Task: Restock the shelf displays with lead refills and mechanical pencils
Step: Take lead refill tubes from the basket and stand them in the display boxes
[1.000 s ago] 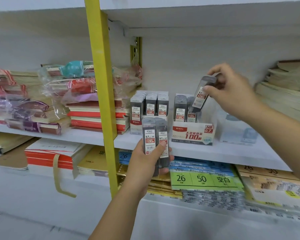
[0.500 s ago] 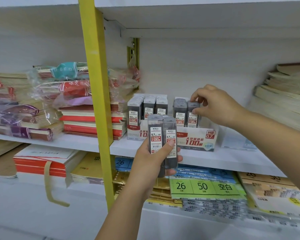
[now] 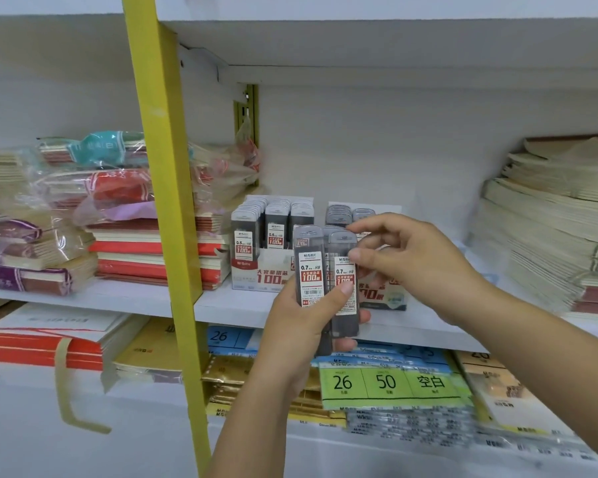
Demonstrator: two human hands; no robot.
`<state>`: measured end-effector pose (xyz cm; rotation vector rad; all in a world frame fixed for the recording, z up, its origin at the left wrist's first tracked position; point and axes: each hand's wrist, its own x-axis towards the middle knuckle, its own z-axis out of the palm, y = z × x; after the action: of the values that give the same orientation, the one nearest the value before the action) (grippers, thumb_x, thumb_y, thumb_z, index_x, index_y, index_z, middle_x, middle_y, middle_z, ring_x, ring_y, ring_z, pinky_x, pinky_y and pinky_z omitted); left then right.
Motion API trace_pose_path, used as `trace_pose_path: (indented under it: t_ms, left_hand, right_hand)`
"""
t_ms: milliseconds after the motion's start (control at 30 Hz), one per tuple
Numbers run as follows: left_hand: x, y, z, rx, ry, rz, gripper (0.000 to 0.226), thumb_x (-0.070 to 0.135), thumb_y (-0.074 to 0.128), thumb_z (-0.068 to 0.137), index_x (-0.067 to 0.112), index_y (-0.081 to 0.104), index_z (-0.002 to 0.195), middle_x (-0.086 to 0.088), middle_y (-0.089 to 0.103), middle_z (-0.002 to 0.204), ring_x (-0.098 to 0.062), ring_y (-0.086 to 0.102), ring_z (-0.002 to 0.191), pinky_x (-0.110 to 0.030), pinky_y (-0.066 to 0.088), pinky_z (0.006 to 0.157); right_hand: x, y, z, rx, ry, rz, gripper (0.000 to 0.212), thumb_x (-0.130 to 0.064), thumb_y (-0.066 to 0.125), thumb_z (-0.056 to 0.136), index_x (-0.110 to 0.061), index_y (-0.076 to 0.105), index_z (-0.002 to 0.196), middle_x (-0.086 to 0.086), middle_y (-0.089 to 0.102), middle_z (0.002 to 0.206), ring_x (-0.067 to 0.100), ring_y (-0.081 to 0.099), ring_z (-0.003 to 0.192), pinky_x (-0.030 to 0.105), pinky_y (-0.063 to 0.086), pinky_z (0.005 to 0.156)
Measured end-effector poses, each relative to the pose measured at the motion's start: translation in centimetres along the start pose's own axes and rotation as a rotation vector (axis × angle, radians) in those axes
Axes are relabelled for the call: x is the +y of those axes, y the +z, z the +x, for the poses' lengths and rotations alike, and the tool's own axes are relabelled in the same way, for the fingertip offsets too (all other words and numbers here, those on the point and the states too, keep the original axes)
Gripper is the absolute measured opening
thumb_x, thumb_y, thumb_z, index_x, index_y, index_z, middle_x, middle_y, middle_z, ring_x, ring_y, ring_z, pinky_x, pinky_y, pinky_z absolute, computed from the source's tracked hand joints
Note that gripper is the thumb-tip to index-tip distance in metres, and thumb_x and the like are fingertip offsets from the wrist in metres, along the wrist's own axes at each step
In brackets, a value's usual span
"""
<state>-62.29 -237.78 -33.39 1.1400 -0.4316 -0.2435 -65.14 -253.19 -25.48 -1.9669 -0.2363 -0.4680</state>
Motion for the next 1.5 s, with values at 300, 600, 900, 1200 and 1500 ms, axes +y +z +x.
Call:
trace_pose_path:
  t_ms: [300,600,900,1200,1500]
  left_hand:
    - [0.0,-0.8,0.5,0.043,-0.016,0.125,0.032,0.044,0.071,0.086,0.025,0.063,0.111,-0.001,0.079,0.093,-0.01,0.07,0.065,-0.022,0.051,0.048]
    - [0.3,-2.2,0.4,0.091,0.01,0.136,0.019,0.03,0.067,0.094,0.022,0.062,0.111,-0.002,0.078,0.091,-0.009,0.063,0.058,-0.021,0.047,0.045]
    - [0.5,-2.4,-0.2,0.077,-0.013,0.139,0.021,0.027,0.064,0.096,0.029,0.06,0.117,-0.002,0.079,0.095,-0.012,0.071,0.066,-0.021,0.049,0.047]
    - [1.0,-2.9,-0.8,0.055,-0.014,0.123,0.023,0.026,0.066,0.095,0.03,0.061,0.118,-0.002,0.079,0.097,-0.02,0.077,0.083,-0.024,0.056,0.052]
    - [0.9,-2.2,-1.1,-0.019,-0.023,0.148,0.022,0.027,0.066,0.095,0.029,0.063,0.117,-0.002,0.079,0.1,-0.021,0.077,0.088,-0.025,0.057,0.055]
  right_hand:
    - [-0.6,-4.2,2.5,0.314,-0.144,0.005,0.03,-0.006,0.064,0.09,-0.035,0.063,0.1,0.006,0.067,0.092,0.018,0.07,0.071,0.026,0.055,0.06]
    - [0.5,-4.3,4.7,0.127,-0.225,-0.471,0.034,-0.013,0.068,0.087,-0.044,0.059,0.093,-0.01,0.065,0.094,0.008,0.068,0.072,0.022,0.053,0.069]
    - [1.4,-3.5,5.9,0.068,-0.224,-0.857,0.026,-0.02,0.072,0.083,-0.032,0.059,0.103,-0.011,0.061,0.095,0.01,0.054,0.091,0.027,0.044,0.076]
    - [0.5,-1.7,3.1,0.252,-0.333,-0.794,0.021,-0.033,0.055,0.093,-0.026,0.068,0.106,-0.019,0.058,0.089,0.001,0.049,0.088,0.013,0.036,0.076]
    - [0.4,2.3,-0.1,0.056,-0.013,-0.02,0.023,-0.021,0.076,0.081,-0.026,0.065,0.101,0.003,0.07,0.091,0.019,0.072,0.07,0.031,0.059,0.064]
